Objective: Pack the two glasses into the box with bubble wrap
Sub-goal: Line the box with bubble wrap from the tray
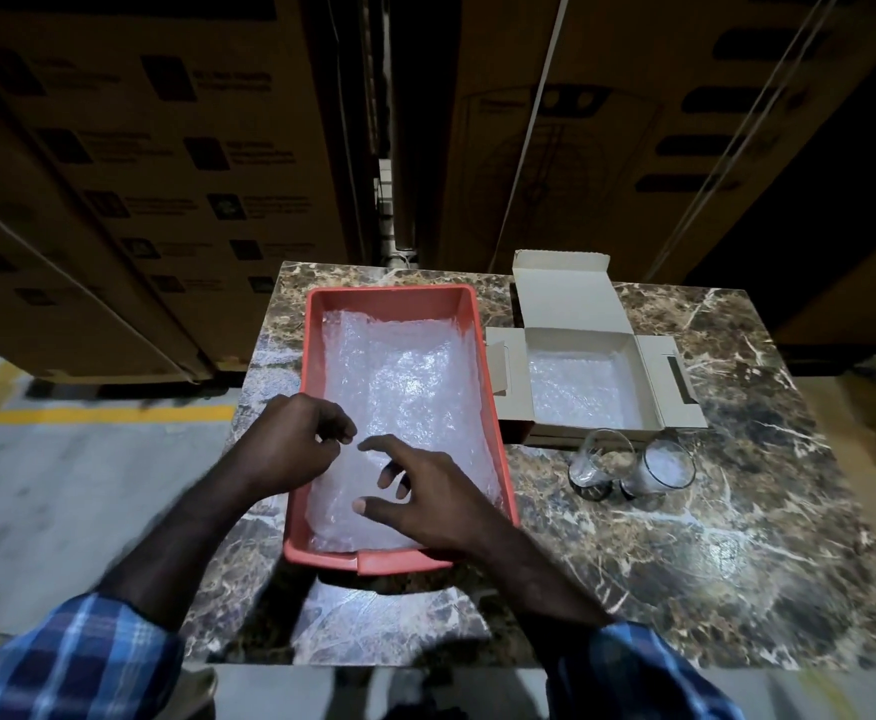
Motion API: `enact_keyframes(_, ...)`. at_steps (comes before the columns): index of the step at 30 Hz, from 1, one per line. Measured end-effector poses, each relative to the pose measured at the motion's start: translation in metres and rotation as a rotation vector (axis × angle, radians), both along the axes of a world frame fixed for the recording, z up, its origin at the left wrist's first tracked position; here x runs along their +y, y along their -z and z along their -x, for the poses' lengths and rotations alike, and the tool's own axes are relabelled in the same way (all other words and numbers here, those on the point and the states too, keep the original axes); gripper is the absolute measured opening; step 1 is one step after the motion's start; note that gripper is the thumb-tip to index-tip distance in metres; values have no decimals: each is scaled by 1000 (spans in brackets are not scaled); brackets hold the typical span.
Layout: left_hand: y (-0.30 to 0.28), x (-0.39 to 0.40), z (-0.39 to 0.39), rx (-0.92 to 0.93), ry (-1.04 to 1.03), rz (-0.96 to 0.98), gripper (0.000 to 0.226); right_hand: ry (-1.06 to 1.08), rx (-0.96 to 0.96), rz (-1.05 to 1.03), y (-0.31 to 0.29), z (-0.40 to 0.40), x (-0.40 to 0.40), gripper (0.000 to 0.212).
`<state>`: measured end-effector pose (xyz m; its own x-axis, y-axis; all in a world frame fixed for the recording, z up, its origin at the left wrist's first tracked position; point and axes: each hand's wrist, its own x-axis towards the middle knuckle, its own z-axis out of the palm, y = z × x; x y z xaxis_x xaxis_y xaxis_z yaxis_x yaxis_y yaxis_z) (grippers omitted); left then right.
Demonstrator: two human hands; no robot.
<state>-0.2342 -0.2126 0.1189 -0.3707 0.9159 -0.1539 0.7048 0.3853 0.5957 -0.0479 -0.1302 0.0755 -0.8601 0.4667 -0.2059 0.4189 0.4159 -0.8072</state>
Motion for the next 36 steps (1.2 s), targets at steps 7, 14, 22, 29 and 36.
enact_keyframes(7,1,-2,-6,171,84,94,21,-95,-39,-222,-1,11,-11,31)
enact_keyframes(14,20,0,-15,457,334,166,65,210,172,-125,-17,8,-4,38)
enact_keyframes(22,16,21,-6,-61,130,-191,11,297,198,-43,-19,-9,-10,71)
enact_keyframes(29,-3,33,-12,-429,-191,-401,10,346,-26,-337,-18,-15,16,30)
enact_keyframes(36,-24,43,-3,-506,-339,-585,9,449,111,-212,-61,-17,75,25)
